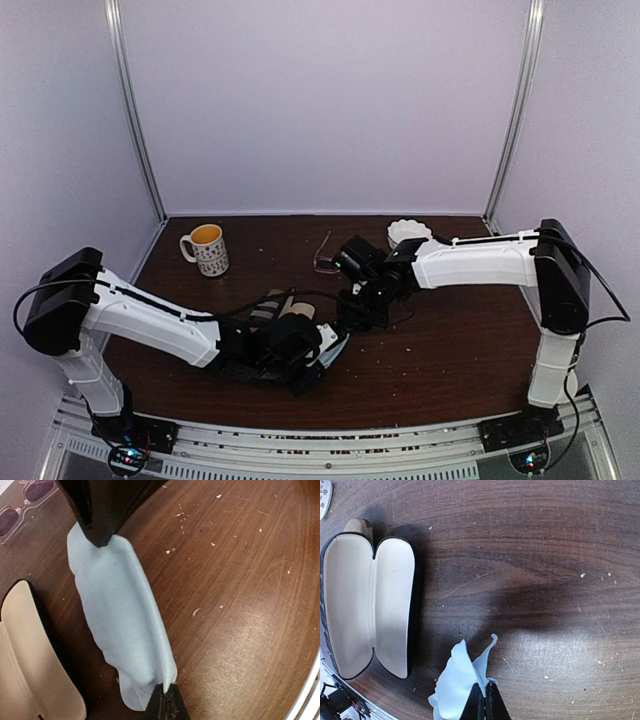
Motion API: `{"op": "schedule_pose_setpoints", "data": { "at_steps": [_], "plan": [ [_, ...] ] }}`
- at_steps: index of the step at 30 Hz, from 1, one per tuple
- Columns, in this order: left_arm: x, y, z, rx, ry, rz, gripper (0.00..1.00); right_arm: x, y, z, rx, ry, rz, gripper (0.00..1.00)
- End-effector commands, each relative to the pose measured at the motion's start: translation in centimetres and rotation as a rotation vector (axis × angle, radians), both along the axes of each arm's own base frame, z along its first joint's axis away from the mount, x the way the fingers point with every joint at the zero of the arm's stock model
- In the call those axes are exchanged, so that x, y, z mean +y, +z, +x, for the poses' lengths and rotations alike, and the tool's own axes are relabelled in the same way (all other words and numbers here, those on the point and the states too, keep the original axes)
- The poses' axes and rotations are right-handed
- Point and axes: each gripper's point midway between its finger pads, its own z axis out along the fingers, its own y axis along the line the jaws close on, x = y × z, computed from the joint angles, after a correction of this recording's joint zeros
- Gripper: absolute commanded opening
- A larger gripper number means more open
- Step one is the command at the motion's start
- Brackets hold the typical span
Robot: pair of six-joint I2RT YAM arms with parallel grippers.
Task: Organize the sunglasses
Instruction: Place the folded cleaning cloth in the sunglasses case.
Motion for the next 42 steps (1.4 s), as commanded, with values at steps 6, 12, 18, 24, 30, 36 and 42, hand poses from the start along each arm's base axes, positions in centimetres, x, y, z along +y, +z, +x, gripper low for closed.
{"op": "schedule_pose_setpoints", "data": {
  "at_steps": [6, 12, 18, 24, 30, 36, 42],
  "plan": [
    [0.2, 1.3, 1.0, 0.019, 0.041, -0.103, 0.00, 1.1, 0.3, 1.7, 0.020, 0.007, 0.006, 0.00],
    [0.6, 1.6, 1.6, 0.022, 0.063, -0.112, 0.00, 2.0, 0.0, 2.4, 0.041, 0.014, 0.002, 0.00],
    [1.1, 1.2, 2.3, 0.037, 0.082, -0.115, 0.00, 2.4, -0.4, 2.9, 0.054, 0.010, 0.007, 0.00],
    [1.7, 1.1, 2.9, 0.040, 0.102, -0.114, 0.00, 2.7, -0.5, 3.6, 0.062, 0.001, 0.019, 0.00],
    [2.4, 1.1, 3.7, 0.045, 0.140, -0.112, 0.00, 3.4, -0.3, 4.6, 0.059, -0.006, 0.039, 0.00],
    [3.4, 1.1, 4.4, 0.058, 0.175, -0.119, 0.00, 4.1, -0.5, 5.3, 0.067, -0.007, 0.053, 0.00],
    [3.8, 0.9, 4.7, 0.052, 0.188, -0.101, 0.00, 4.8, -0.5, 5.8, 0.066, -0.007, 0.072, 0.00]
  ]
}}
